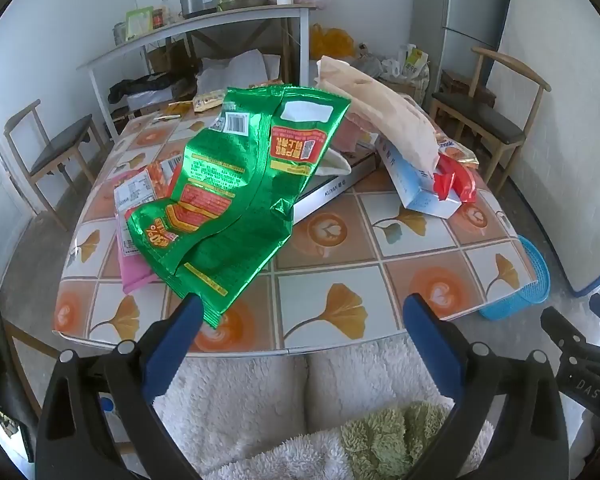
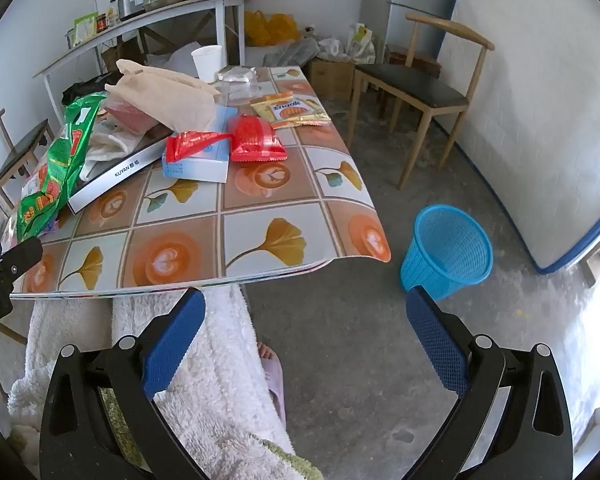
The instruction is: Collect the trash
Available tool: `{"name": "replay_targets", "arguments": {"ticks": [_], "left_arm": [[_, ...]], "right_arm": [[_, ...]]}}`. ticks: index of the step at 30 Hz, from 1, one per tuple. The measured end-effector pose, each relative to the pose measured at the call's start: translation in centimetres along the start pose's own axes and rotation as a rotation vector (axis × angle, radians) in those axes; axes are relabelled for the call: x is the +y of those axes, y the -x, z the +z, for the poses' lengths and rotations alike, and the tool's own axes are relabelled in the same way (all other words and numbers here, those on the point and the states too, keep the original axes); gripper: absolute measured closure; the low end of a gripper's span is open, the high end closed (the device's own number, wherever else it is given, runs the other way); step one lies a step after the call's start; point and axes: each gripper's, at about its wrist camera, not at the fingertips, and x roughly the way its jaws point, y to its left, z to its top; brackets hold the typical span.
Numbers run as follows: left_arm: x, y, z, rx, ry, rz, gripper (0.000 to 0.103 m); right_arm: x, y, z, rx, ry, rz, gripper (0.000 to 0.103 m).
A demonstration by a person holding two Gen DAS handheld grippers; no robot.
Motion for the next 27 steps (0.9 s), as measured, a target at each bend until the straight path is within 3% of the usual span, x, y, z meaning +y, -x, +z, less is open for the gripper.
{"name": "replay_targets", "arguments": {"ticks": [27], "left_arm": [[0.43, -0.54, 0.28, 0.01, 0.017, 0.003, 0.005]], "right_arm": [[0.17, 0.18, 0.22, -0.009, 0.0, 0.0, 0.007]]}}
